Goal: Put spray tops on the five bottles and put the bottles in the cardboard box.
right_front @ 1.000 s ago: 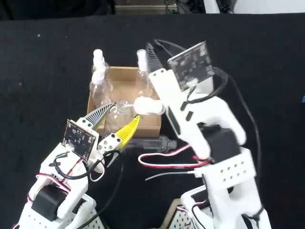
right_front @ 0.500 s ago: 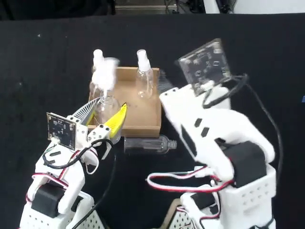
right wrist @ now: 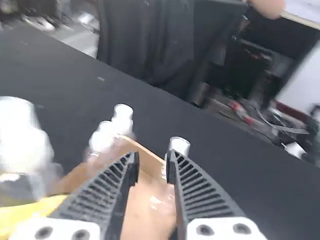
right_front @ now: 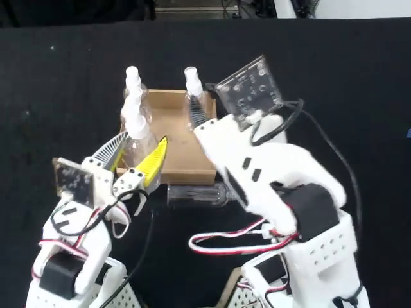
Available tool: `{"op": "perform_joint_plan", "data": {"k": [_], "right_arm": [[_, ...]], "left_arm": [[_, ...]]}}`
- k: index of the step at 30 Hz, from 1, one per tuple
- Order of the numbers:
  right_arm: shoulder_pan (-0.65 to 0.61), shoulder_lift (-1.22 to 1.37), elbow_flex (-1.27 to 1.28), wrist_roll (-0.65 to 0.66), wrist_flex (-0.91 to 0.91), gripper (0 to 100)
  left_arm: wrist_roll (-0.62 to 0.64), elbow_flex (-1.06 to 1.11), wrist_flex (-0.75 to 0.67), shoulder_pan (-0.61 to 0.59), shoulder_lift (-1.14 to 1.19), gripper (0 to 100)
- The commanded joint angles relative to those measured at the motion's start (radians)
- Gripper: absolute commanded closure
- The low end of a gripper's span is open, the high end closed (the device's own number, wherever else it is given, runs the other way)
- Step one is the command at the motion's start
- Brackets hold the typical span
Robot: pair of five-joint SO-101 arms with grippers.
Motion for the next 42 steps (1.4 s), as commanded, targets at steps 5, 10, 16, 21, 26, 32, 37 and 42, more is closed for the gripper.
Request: {"op": "perform_joint_plan", "data": {"k": [5,10,16,21,26,32,37,42], "right_arm": [[0.276,-0.085,0.236,-0.008,-0.110,91.4],[0.324,-0.108,0.532,-0.008,-0.377,91.5],[0.325,-0.107,0.820,-0.009,-0.700,91.7],[0.325,-0.107,0.937,-0.009,-0.818,91.7],[0.324,-0.107,0.958,-0.011,-0.830,91.7],[0.325,-0.107,0.960,-0.078,-0.829,91.7],[0.325,-0.107,0.960,-0.081,-0.829,91.7],[0.325,-0.107,0.977,-0.075,-0.830,91.7]], "left_arm": [[-0.002,0.211,-0.264,-0.099,0.002,97],[-0.002,0.407,-0.582,-0.168,0.002,97],[0.005,0.487,-0.689,-0.180,0.011,97],[0.006,0.487,-0.694,-0.174,0.012,97],[0.003,0.487,-0.694,-0.174,0.012,97],[0.000,0.489,-0.756,-0.176,0.077,97],[0.000,0.452,-0.907,-0.176,0.302,97],[0.005,0.375,-0.965,-0.183,0.559,97]]}}
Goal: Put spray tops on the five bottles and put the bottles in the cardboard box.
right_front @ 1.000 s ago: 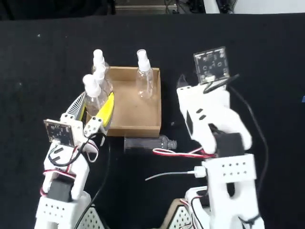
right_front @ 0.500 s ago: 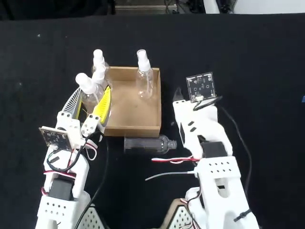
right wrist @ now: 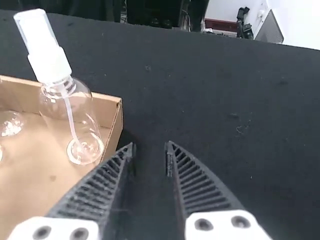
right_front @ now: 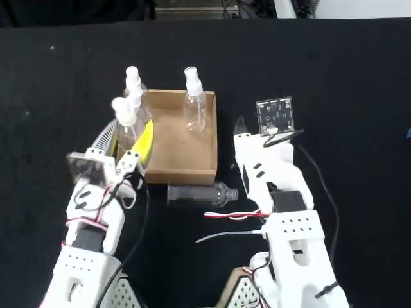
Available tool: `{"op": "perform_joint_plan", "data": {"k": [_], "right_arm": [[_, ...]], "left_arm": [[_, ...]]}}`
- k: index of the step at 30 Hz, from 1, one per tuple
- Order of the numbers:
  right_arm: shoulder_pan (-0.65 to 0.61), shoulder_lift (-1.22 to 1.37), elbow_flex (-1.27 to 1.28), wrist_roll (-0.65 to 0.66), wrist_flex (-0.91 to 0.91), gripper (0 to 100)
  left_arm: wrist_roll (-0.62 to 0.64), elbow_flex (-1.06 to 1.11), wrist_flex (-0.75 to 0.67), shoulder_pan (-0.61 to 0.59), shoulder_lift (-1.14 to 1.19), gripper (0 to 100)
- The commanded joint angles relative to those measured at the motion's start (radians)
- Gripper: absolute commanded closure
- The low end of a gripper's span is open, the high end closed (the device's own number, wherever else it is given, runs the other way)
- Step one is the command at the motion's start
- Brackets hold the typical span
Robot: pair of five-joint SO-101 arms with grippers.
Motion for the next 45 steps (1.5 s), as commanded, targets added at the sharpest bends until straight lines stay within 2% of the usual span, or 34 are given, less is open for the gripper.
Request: {"op": "perform_joint_plan", "data": {"k": [1,10,17,25,45], "right_arm": [[0.018,-0.039,0.005,0.003,-0.029,91.7],[0.017,-0.039,0.012,-0.002,-0.029,91.7],[0.017,-0.039,0.013,-0.003,-0.028,91.6],[0.017,-0.039,0.013,0.000,-0.028,91.6],[0.017,-0.039,0.013,0.002,-0.028,91.5]], "left_arm": [[0.005,-0.079,-0.100,-0.012,0.158,97],[-0.002,-0.096,-0.391,-0.010,0.494,97],[-0.002,-0.116,-0.534,-0.012,0.655,97],[-0.002,-0.120,-0.539,-0.012,0.721,97],[0.005,-0.061,-0.540,-0.028,0.710,97]]}}
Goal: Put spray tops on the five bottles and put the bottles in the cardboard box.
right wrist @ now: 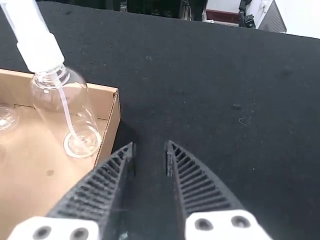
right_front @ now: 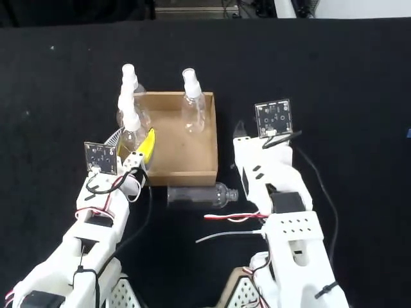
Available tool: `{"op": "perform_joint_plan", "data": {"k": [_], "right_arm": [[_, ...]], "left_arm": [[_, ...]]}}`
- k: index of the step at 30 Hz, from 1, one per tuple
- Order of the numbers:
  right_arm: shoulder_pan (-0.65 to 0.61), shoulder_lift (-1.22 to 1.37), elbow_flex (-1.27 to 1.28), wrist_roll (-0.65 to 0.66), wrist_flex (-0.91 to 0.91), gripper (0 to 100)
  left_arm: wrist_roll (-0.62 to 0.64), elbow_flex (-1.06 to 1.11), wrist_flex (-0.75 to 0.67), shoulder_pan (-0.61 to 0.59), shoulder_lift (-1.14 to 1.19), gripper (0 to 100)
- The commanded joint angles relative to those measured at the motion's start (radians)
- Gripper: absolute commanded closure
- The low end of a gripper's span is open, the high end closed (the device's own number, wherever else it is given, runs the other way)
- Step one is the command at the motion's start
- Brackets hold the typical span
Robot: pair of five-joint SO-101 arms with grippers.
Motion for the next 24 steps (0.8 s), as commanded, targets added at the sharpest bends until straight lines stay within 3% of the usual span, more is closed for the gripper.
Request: {"op": "perform_joint_plan", "data": {"k": [1,24], "right_arm": [[0.017,-0.039,-0.004,0.002,-0.028,91.5],[0.017,-0.039,-0.004,0.003,-0.029,91.4]], "left_arm": [[0.006,-0.007,-0.017,-0.004,-0.009,97],[0.003,0.064,-0.015,-0.004,-0.008,97]]}}
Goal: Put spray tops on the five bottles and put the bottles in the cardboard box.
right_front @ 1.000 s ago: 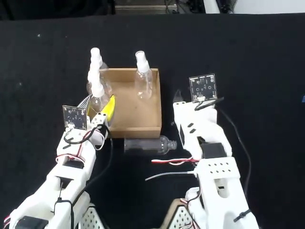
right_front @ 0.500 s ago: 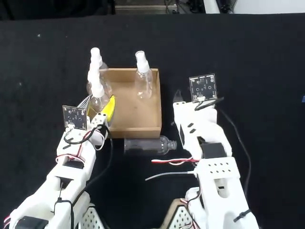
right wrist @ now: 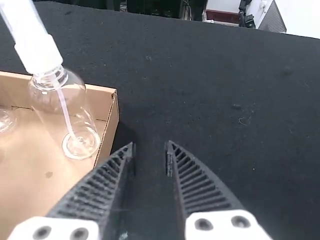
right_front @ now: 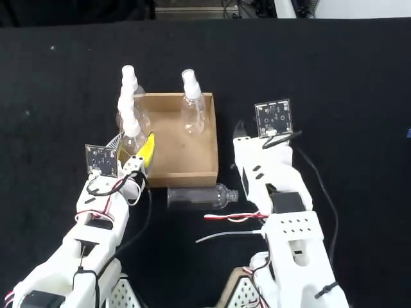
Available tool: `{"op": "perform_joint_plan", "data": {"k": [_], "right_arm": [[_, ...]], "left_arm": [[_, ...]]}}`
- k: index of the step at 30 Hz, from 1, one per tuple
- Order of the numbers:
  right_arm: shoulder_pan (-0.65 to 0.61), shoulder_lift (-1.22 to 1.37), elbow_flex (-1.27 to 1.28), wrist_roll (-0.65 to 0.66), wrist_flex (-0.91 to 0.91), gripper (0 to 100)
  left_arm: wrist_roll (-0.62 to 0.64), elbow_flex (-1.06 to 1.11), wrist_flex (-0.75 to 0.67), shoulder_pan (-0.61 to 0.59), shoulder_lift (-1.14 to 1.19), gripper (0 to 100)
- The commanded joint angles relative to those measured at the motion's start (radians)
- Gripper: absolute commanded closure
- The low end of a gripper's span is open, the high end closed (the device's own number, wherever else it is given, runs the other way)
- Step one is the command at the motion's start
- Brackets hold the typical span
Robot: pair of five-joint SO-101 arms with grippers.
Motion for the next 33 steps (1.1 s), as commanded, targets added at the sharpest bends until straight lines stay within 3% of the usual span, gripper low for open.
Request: {"op": "perform_joint_plan", "data": {"k": [1,10,17,30,33], "right_arm": [[0.017,-0.039,-0.004,0.003,-0.029,91.4],[0.018,-0.039,-0.004,0.003,-0.029,91.4],[0.018,-0.039,-0.004,0.003,-0.029,91.4],[0.018,-0.039,-0.004,0.003,-0.029,91.4],[0.018,-0.039,-0.004,0.003,-0.029,91.4]], "left_arm": [[0.003,0.028,-0.011,-0.004,-0.006,97],[0.002,0.019,-0.011,-0.007,-0.006,96],[0.008,0.028,-0.011,-0.013,-0.006,75],[0.000,0.028,-0.011,-0.015,-0.008,76],[0.006,0.028,-0.008,-0.015,-0.008,69]]}}
